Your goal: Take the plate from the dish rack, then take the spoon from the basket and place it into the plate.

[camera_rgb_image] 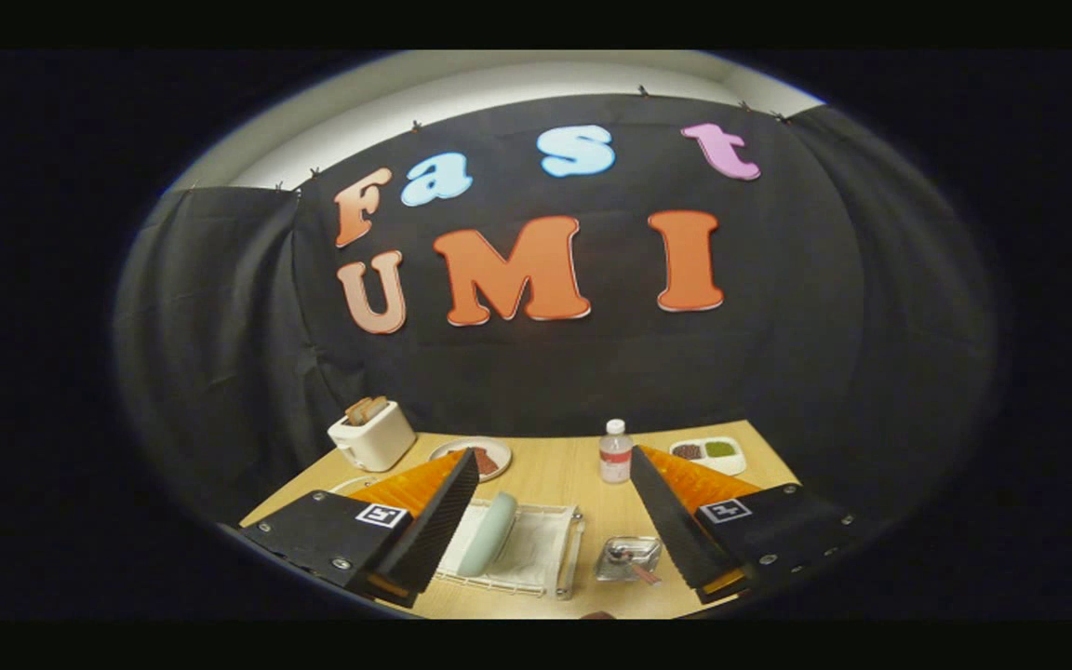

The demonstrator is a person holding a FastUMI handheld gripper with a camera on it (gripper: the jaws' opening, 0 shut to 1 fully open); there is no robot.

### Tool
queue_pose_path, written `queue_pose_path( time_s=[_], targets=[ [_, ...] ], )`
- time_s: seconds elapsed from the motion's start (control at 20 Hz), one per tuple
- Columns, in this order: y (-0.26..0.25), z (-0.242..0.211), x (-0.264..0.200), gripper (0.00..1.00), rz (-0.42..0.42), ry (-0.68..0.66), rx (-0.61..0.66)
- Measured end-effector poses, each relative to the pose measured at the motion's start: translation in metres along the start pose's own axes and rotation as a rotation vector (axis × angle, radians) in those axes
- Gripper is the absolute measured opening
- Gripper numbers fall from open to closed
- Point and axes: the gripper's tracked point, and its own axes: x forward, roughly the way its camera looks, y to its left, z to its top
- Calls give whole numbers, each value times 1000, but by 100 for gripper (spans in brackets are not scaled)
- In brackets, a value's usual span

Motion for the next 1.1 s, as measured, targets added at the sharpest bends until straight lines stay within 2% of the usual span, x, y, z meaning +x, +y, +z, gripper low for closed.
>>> queue_pose_path(
  time_s=[0.3, 0.45, 0.55, 0.65, 0.75, 0.85, 1.0, 1.1],
  targets=[
    [30, -41, 50, 98, 64, 270, 14],
    [44, -85, 77, 100, 69, 513, 34],
    [48, -114, 81, 100, 57, 655, 2],
    [55, -131, 89, 100, 56, 732, -18],
    [56, -153, 96, 100, 25, 851, -54],
    [55, -166, 99, 100, -12, 912, -81],
    [61, -185, 102, 100, -68, 979, -86],
    [58, -192, 102, 100, -137, 996, -124]
  ],
)
